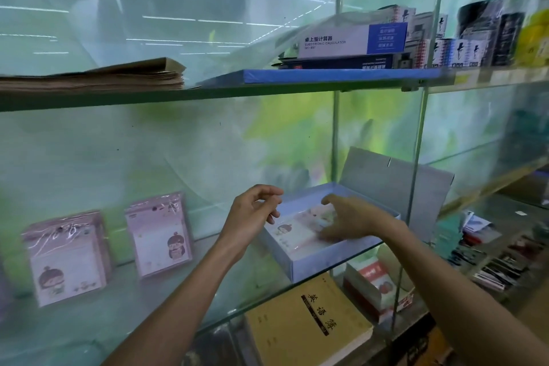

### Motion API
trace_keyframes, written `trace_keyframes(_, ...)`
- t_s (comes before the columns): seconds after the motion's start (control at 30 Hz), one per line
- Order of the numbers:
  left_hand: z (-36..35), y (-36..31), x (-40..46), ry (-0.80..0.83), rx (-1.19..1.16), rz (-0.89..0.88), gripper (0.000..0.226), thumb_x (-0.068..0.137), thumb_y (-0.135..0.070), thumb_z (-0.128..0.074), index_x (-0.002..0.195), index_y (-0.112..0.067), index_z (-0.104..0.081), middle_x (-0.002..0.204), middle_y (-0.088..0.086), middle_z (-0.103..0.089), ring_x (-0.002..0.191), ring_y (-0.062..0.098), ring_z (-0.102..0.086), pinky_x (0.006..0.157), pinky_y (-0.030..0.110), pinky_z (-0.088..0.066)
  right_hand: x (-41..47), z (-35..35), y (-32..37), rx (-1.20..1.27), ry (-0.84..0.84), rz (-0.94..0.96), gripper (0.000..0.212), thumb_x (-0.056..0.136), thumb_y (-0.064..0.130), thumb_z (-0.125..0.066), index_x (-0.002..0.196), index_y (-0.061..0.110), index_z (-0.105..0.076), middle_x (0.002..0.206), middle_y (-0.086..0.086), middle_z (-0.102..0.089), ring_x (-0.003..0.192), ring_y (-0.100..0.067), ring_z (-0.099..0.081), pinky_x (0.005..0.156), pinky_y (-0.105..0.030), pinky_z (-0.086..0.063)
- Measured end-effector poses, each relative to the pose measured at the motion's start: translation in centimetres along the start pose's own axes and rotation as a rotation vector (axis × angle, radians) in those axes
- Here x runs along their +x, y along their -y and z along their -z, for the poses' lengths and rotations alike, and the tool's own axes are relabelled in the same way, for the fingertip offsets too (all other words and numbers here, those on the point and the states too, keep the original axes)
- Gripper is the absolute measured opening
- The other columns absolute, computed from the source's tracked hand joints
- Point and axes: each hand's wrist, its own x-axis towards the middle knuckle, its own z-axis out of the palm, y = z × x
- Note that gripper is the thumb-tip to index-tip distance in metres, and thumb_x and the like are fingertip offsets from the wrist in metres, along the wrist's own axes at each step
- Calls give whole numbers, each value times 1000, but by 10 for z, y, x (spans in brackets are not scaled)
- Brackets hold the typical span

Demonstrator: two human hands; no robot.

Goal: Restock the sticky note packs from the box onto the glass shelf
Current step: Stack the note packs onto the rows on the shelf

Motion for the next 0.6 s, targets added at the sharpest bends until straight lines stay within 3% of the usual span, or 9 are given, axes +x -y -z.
trace_keyframes(0.1, 0, 0, 5, -3, 3, 12, 14, 93, -10, -59, 100, -14, -71, 88, 6, -67, 65, 13, -61, 69, 28, -54, -1, 12, 5, 119, -126, 92, 39, 89, 41, -57, 111, 9, -62, 111, -9, -68, 100, -27, -63, 82, -38, -50)
trace_keyframes(0.17, 1, 0, 7, -13, -9, 19, 14, 92, -9, -59, 99, -14, -71, 87, 6, -67, 65, 14, -61, 69, 29, -54, -1, 21, 6, 170, -259, 102, 34, 95, 29, -49, 74, 3, -55, 71, -11, -60, 71, -33, -55, 57, -35, -40)
trace_keyframes(0.23, 5, 0, 8, -30, -25, 26, 15, 92, -8, -59, 98, -14, -72, 89, 6, -67, 68, 16, -62, 69, 31, -54, -1, 28, 7, 183, -409, 108, 41, 99, 28, -44, 64, 7, -42, 58, -8, -44, 59, -28, -41, 50, -31, -27)
trace_keyframes(0.3, 9, 1, 8, -44, -37, 31, 15, 92, -8, -59, 98, -13, -72, 89, 6, -67, 68, 19, -62, 71, 34, -55, -1, 31, 7, 310, -530, 109, 43, 100, 31, -44, 63, 8, -42, 57, -7, -43, 56, -24, -38, 50, -32, -25)
trace_keyframes(0.37, 14, 2, 8, -53, -38, 31, 15, 92, -9, -59, 100, -13, -71, 87, 7, -67, 68, 19, -63, 73, 36, -55, -1, 32, 9, 622, -567, 69, 42, 100, 33, -46, 69, 4, -50, 61, -6, -47, 57, -20, -41, 51, -30, -29)
trace_keyframes(0.43, 19, 3, 7, -56, -51, 39, 13, 93, -13, -61, 104, -13, -69, 89, 8, -66, 70, 20, -64, 77, 39, -56, -1, 30, 18, 989, -511, 31, 40, 99, 31, -48, 80, -1, -61, 72, -10, -62, 61, -18, -56, 55, -26, -45)
trace_keyframes(0.47, 21, 3, 7, -56, -68, 48, 15, 93, -16, -62, 107, -12, -67, 92, 9, -66, 71, 21, -65, 79, 40, -56, 0, 29, 23, 1145, -459, 19, 36, 99, 30, -50, 85, 0, -64, 82, -14, -68, 70, -22, -64, 63, -32, -54)
trace_keyframes(0.53, 25, 3, 4, -52, -108, 72, 20, 93, -21, -64, 110, -11, -65, 98, 9, -67, 75, 22, -67, 82, 41, -57, -1, 25, 35, 1362, -369, 9, 27, 99, 27, -52, 94, 4, -65, 94, -19, -70, 84, -31, -68, 81, -46, -56)
trace_keyframes(0.6, 29, 2, 0, -40, -153, 85, 22, 93, -22, -64, 111, -8, -64, 102, 12, -69, 77, 22, -68, 80, 38, -58, -2, 21, 48, 1467, -308, 20, 23, 98, 25, -53, 98, 4, -63, 91, -18, -70, 83, -29, -69, 84, -48, -55)
